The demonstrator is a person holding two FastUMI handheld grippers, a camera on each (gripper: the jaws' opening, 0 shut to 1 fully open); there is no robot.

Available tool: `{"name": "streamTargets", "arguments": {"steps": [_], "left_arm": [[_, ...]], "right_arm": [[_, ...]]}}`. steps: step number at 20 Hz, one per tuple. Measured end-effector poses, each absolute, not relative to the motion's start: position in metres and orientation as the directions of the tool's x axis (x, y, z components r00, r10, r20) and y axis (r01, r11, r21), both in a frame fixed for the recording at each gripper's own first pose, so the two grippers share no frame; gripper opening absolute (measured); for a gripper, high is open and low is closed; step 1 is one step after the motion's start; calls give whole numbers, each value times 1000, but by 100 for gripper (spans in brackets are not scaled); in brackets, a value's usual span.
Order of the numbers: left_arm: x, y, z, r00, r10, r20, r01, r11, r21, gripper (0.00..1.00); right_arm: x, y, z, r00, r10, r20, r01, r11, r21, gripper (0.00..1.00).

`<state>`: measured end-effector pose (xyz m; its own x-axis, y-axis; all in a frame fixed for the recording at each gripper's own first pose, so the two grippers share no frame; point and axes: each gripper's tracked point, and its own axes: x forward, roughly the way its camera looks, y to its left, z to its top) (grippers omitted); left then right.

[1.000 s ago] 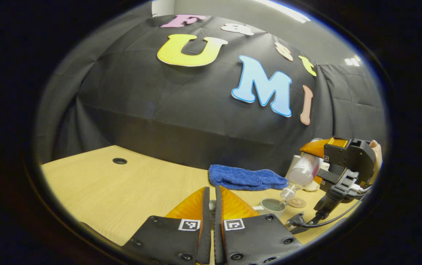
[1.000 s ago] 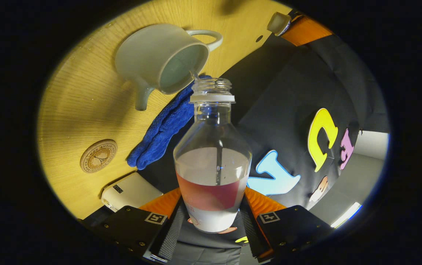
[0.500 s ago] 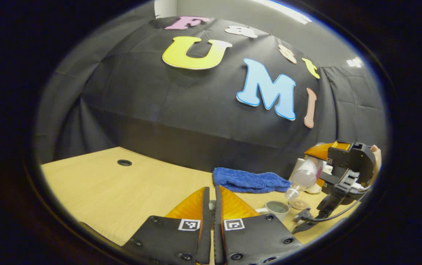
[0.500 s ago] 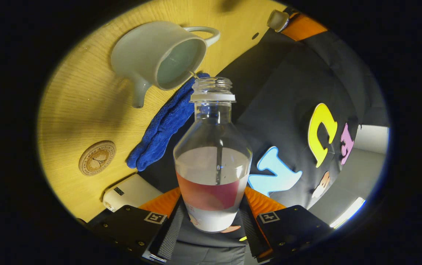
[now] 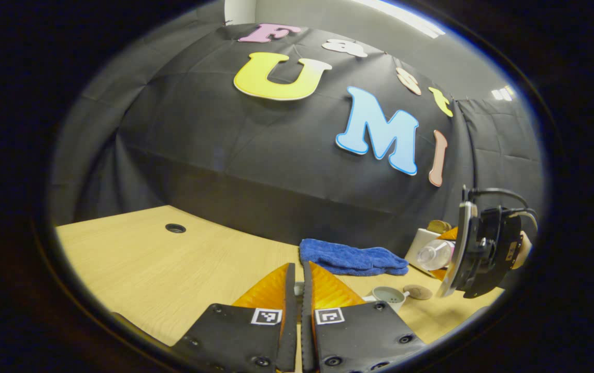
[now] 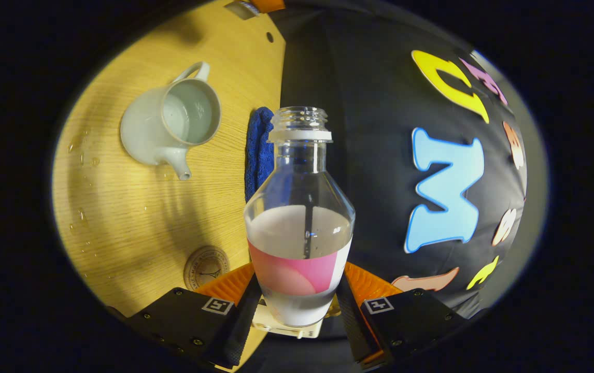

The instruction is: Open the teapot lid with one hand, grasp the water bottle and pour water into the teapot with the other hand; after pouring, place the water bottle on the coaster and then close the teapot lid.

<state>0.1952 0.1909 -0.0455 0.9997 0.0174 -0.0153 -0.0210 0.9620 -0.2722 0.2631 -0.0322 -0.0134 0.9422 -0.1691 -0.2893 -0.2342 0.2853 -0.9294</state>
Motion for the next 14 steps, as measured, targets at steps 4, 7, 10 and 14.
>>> {"name": "streamTargets", "arguments": {"steps": [4,7,10,14], "left_arm": [[196,187,-49,1000,7,-27,-14,962,-274,11],[196,185,-48,1000,1,-23,-8,960,-280,11],[193,182,-42,1000,-4,-10,1,961,-275,11],[194,180,-42,1000,-10,-9,7,963,-271,11]], "right_arm": [[261,-45,-32,918,-76,-388,-264,614,-744,76],[263,-57,-34,922,-36,-386,-228,755,-615,76],[271,-62,-38,927,22,-374,-175,909,-379,77],[279,-65,-49,932,62,-356,-123,981,-152,76]]}}
